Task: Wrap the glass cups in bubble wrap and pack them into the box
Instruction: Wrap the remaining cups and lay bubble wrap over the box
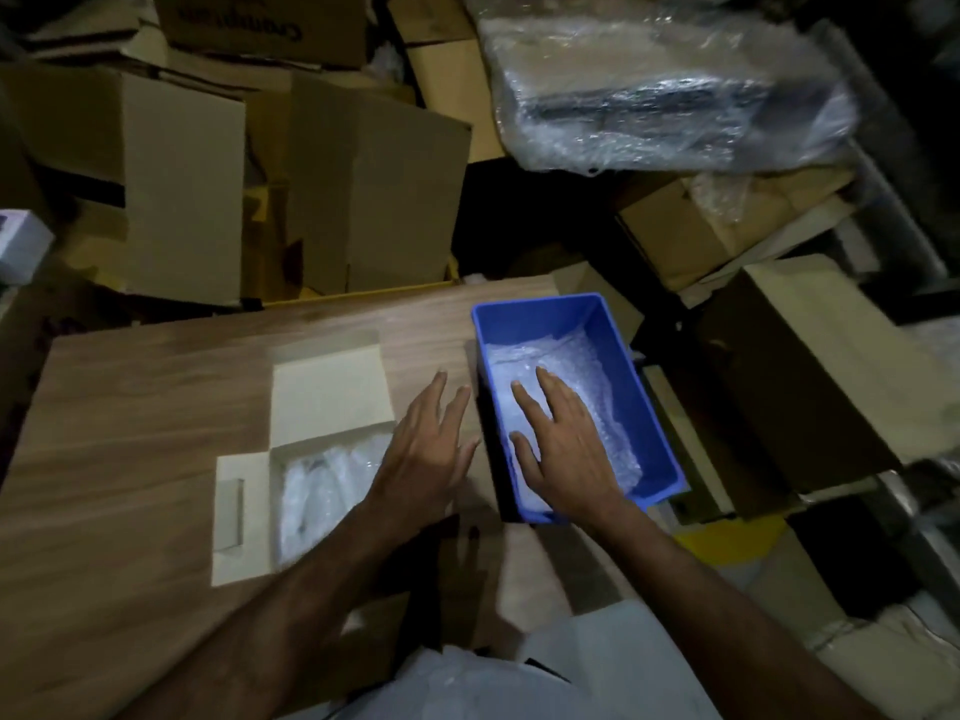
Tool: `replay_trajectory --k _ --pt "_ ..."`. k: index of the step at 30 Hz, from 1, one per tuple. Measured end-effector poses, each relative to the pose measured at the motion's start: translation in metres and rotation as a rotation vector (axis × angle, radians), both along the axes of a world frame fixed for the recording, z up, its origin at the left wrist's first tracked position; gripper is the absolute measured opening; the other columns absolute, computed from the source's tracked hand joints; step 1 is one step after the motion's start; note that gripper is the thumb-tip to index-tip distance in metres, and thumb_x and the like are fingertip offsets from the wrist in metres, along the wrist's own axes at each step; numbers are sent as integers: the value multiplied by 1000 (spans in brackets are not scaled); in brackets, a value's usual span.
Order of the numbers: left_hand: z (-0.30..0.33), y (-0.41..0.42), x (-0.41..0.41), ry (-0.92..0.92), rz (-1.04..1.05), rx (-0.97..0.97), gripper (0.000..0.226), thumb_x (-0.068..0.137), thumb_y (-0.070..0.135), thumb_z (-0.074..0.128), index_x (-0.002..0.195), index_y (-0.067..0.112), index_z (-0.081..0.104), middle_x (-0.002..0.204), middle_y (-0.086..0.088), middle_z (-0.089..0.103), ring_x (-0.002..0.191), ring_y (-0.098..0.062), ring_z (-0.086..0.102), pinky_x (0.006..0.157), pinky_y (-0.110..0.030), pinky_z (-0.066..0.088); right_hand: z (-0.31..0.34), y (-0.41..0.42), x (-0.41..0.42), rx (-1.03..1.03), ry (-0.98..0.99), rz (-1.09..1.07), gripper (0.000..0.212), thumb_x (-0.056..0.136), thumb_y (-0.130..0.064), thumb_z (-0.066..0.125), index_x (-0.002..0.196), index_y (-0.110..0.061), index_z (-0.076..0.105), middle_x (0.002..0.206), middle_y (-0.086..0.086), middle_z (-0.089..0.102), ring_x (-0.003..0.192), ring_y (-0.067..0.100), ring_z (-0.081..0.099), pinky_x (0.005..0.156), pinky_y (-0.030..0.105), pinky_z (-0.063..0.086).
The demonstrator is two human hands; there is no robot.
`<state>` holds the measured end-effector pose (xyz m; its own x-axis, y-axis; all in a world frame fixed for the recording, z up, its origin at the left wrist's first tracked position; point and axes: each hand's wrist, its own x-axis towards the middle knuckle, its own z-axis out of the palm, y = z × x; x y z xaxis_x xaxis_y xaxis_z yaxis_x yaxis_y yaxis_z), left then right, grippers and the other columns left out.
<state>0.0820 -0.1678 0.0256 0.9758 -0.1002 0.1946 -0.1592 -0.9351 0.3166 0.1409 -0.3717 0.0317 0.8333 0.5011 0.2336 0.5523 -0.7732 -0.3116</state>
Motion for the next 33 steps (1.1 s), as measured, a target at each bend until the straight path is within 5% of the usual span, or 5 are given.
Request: replay_trajectory --k 7,11,17,27,33 --pt "-10 -60 57 110 -15 -37 67 98 45 40 152 5 40 163 -22 24 149 -41 28 122 -42 16 -26 -78 33 -249 291 -34 81 87 -43 63 157 -15 34 163 23 24 150 40 26 120 48 25" --pt "-26 -71 69 213 5 94 68 94 42 40 146 -1 47 160 -28 28 145 -48 33 113 -57 34 -41 -81 56 -427 393 28 81 93 -36 61 160 -17 20 165 21 16 153 34 19 122 39 19" --pt "-32 -73 71 256 50 44 68 102 31 47 160 11 18 169 -11 -8 155 -31 -10 124 -45 4 -51 -69 76 -256 382 -25 46 102 -22 45 147 -22 47 158 10 40 144 28 38 110 41 43" --pt "-14 -59 64 244 21 -164 101 91 36 68 160 33 -5 163 13 -27 153 -13 -20 125 -36 -3 -9 -82 67 83 202 -47 49 98 -25 43 144 -15 54 149 11 54 137 28 51 111 41 45" --pt "39 -54 91 31 -173 -342 56 81 11 79 131 28 61 169 2 12 156 -17 12 124 -38 23 24 -76 59 32 76 42 50 101 -33 38 147 -20 51 149 9 54 133 26 54 106 43 47"
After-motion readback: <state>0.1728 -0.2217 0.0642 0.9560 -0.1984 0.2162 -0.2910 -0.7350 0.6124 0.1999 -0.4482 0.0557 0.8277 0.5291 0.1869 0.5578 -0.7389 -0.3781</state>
